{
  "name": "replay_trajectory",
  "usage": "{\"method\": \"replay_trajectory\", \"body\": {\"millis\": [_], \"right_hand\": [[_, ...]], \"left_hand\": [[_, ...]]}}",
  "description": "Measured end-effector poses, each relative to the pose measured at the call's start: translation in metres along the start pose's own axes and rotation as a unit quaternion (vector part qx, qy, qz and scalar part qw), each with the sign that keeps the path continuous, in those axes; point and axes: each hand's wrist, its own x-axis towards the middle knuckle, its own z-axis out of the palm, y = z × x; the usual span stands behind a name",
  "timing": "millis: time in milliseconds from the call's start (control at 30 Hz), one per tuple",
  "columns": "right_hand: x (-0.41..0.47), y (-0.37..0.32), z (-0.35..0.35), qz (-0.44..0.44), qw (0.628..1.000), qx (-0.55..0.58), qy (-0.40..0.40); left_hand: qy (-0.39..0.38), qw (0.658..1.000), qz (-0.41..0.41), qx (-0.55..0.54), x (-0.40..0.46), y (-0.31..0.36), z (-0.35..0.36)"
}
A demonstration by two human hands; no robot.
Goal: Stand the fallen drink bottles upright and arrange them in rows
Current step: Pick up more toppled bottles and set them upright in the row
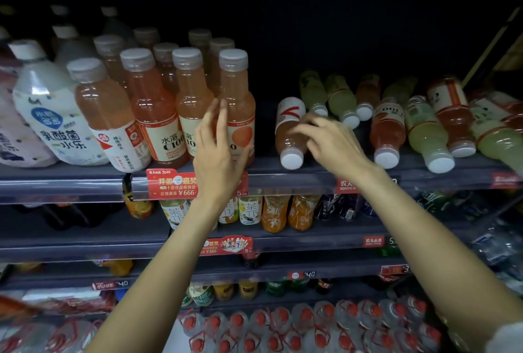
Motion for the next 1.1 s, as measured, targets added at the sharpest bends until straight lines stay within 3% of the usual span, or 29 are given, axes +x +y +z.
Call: {"method": "replay_trajectory", "body": {"millis": [100, 200, 267, 433, 667, 800, 933, 1100], "right_hand": [[0.014, 0.02, 0.003, -0.082, 0.99, -0.087, -0.074], [0.03, 0.031, 0.013, -0.186, 0.97, -0.087, -0.133], [0.033, 0.035, 0.019, -0.195, 0.97, -0.056, -0.132], [0.027, 0.031, 0.025, -0.024, 0.987, 0.157, -0.029], [0.061, -0.002, 0.015, 0.17, 0.908, 0.383, 0.006], [0.074, -0.018, 0.027, 0.207, 0.9, 0.384, 0.01], [0.082, -0.024, 0.04, 0.222, 0.897, 0.376, 0.066], [0.081, -0.026, 0.052, 0.255, 0.857, 0.443, 0.066]], "left_hand": [[0.003, 1.0, 0.0, -0.005, 0.0, 0.001, 0.001], [0.005, 1.0, -0.003, -0.009, 0.0, 0.002, 0.001], [0.004, 1.0, -0.002, -0.01, 0.0, 0.002, 0.0], [0.004, 1.0, -0.002, -0.019, 0.0, 0.003, 0.001], [-0.004, 1.0, -0.005, -0.015, 0.001, 0.002, 0.0], [-0.004, 1.0, -0.009, -0.012, 0.0, 0.001, 0.002], [-0.003, 1.0, -0.008, -0.005, -0.001, 0.002, 0.002], [-0.001, 1.0, -0.006, 0.001, -0.002, 0.002, 0.003]]}}
